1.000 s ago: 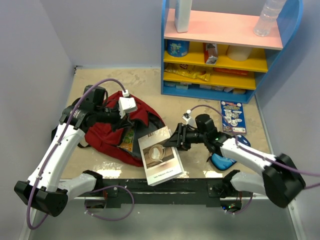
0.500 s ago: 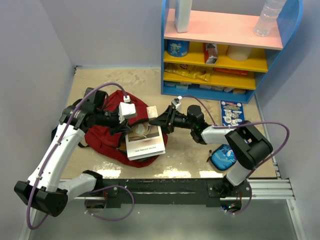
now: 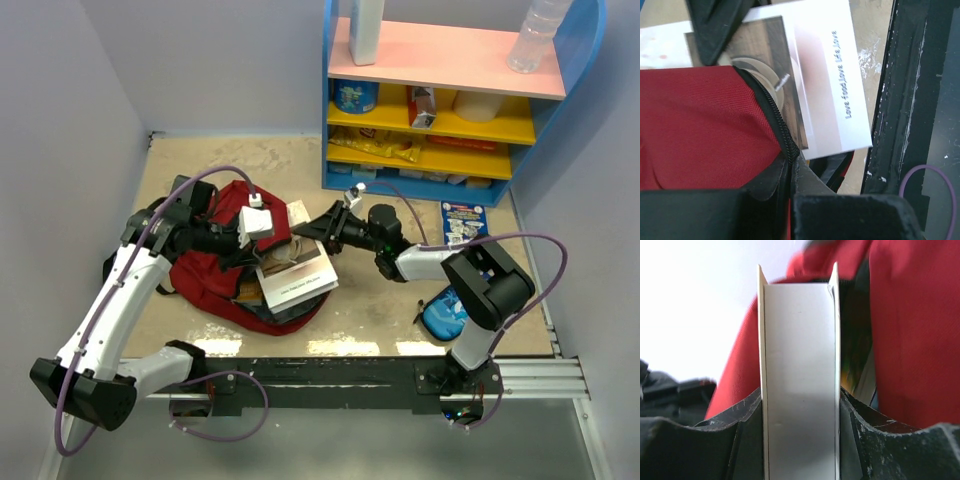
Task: Pack the student bag
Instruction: Place the book in the student bag.
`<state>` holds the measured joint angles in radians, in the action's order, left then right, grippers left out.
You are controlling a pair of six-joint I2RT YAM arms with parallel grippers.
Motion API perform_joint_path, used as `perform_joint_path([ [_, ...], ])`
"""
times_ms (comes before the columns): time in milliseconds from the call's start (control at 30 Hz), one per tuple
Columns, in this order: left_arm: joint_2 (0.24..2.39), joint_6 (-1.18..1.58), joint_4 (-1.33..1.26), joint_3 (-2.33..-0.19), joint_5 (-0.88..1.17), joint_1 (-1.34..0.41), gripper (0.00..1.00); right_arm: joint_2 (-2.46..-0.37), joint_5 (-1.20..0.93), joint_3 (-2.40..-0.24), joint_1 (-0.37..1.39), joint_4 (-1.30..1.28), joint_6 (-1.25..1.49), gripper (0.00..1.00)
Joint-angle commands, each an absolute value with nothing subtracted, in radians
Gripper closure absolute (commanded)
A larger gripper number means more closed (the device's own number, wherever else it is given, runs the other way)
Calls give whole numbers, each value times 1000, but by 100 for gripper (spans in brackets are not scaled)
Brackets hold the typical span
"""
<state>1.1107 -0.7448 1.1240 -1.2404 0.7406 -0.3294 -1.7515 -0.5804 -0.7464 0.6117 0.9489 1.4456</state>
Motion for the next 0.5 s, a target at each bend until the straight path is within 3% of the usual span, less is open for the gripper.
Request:
perform_joint_path([
  [0, 1123, -741, 1169, -1293, 874, -336, 100, -1631, -249, -864, 641, 769, 1233, 100],
  [267, 1117, -643, 1054, -1289, 905, -336, 100, -1669, 73, -857, 801, 749, 1327, 100],
  [467, 1091, -546, 949, -1269, 936, -336, 100, -1750, 110, -896, 885, 724, 1356, 100],
])
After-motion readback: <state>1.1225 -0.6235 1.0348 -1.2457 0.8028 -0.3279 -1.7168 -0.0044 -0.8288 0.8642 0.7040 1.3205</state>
